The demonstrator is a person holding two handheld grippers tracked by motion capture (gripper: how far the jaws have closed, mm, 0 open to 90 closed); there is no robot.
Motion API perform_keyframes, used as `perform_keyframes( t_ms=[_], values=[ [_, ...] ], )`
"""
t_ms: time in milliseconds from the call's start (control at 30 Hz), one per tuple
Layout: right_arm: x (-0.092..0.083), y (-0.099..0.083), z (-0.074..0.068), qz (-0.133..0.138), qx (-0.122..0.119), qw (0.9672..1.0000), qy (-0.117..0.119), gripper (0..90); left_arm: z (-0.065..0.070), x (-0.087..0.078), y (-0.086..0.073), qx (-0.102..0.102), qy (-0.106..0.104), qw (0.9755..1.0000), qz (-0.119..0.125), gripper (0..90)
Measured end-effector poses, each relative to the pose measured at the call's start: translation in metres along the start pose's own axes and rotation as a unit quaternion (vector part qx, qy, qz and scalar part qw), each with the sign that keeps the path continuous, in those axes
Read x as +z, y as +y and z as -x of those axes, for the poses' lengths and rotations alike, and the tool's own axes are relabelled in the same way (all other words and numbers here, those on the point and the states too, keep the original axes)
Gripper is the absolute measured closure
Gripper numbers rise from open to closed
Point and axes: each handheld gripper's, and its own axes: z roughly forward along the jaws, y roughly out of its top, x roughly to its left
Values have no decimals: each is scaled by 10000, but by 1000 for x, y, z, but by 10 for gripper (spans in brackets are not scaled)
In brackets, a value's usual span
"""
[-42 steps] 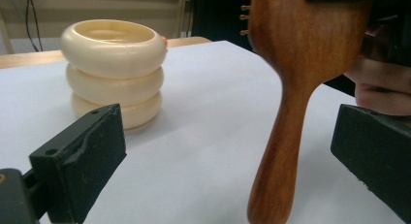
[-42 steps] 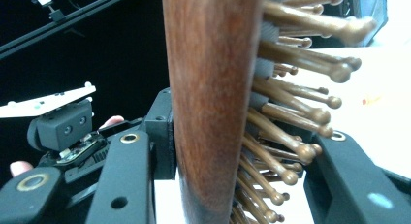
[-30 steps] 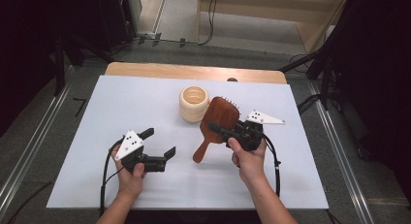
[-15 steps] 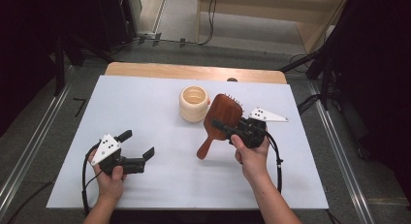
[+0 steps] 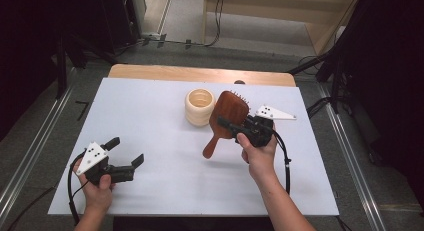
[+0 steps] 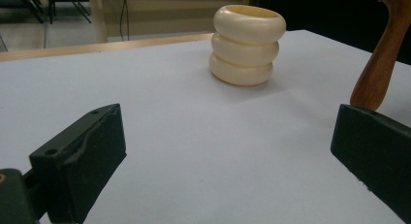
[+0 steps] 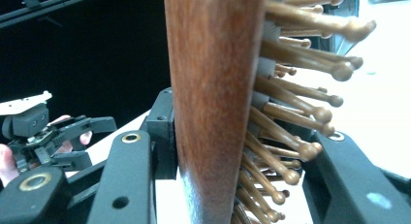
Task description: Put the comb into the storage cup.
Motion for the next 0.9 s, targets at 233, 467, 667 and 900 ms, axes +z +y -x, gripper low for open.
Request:
perform_keyframes(
  t_ms=[233,467,667,900],
  values=[
    [3,6,2,36,-40,10000,-37,520,-11,-12,-3,-156,2,9997,197,0],
    [4,15,2,62,-136,9998,-107,520,-19,-23,-6,-147,177,9995,208,0],
    [8,22,2,48,-221,9995,-198,520,-23,-29,-9,-256,201,9992,232,0],
    [10,32,2,135,-300,9992,-212,520,-25,-28,-10,-353,190,9989,259,0]
  ],
)
